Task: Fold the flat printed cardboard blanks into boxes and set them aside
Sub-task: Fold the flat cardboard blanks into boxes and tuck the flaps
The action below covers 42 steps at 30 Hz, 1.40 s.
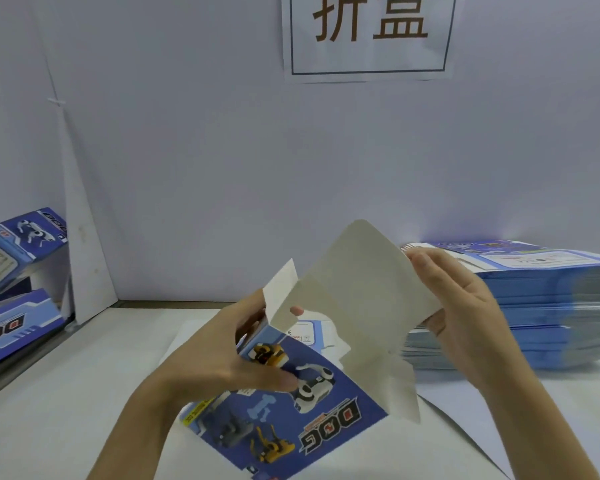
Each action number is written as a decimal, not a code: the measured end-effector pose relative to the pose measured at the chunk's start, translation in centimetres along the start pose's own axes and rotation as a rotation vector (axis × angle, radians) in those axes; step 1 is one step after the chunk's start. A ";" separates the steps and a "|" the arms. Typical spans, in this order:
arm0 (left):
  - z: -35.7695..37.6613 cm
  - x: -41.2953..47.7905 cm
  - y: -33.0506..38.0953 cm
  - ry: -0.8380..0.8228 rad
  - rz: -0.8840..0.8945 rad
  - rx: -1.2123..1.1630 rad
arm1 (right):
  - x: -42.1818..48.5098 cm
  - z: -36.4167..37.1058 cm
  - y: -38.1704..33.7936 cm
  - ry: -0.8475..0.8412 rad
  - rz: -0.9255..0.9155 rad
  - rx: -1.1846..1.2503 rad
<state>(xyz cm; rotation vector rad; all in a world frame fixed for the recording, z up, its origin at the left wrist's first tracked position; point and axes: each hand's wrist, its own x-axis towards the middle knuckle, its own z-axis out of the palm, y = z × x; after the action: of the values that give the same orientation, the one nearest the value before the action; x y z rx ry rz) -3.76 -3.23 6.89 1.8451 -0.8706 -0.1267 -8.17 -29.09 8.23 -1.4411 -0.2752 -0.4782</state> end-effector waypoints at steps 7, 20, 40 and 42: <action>-0.2 0.0 -0.3 -0.035 0.022 -0.002 | -0.3 -0.3 -0.5 -0.151 0.169 0.013; 0.3 0.3 -0.6 -0.048 -0.015 -0.020 | -0.5 1.1 -0.4 0.049 -0.019 -0.152; 2.5 2.5 -1.9 0.364 -0.150 -0.552 | 0.1 3.3 3.6 -0.138 0.208 -0.055; 2.9 2.6 -1.8 0.313 -0.133 -0.513 | 0.2 3.2 3.8 -0.096 0.177 -0.036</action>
<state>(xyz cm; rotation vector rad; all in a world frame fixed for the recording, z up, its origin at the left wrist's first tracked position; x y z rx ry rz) -2.33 -6.67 4.87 1.3895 -0.4431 -0.1263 -5.88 -25.76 5.31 -1.5110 -0.2141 -0.2714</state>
